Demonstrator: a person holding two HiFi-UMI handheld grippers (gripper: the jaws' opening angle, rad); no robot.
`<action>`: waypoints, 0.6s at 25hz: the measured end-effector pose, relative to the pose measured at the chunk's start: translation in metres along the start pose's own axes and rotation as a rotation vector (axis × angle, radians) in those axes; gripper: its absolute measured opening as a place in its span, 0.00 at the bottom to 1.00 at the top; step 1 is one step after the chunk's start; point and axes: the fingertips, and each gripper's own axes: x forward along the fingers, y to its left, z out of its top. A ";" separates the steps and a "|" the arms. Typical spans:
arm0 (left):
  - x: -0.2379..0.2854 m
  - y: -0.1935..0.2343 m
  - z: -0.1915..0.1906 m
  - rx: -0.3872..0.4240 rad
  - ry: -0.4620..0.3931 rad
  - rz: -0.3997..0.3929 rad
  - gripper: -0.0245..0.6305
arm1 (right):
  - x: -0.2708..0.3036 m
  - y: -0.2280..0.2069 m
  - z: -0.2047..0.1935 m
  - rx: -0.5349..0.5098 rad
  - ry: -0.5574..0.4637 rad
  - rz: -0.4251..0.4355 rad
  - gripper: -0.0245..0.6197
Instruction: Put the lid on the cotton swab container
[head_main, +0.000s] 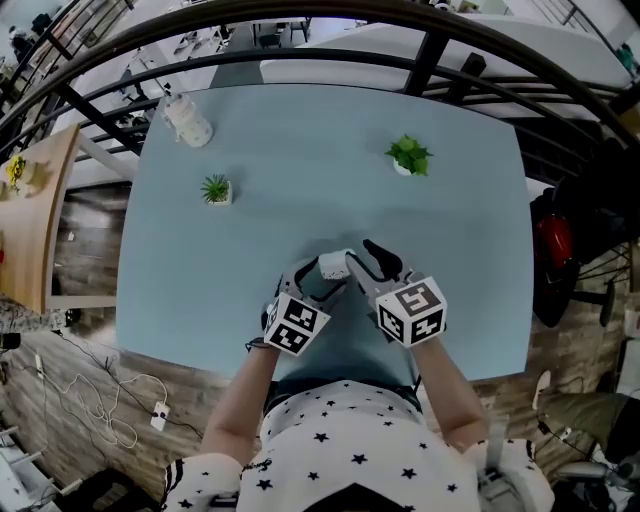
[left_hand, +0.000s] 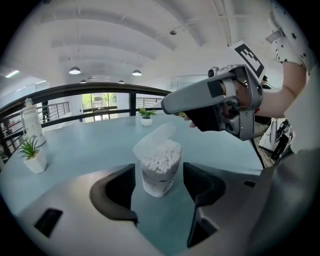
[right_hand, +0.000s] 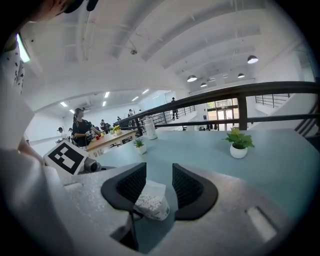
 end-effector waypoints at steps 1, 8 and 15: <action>0.002 0.001 -0.001 0.002 0.004 0.002 0.48 | 0.002 0.000 -0.001 0.003 0.004 0.003 0.26; 0.010 0.001 -0.007 0.026 0.029 -0.001 0.42 | 0.014 0.003 -0.006 0.016 0.029 0.018 0.26; 0.010 0.000 -0.008 0.034 0.023 -0.019 0.40 | 0.017 0.006 -0.012 0.021 0.044 0.019 0.26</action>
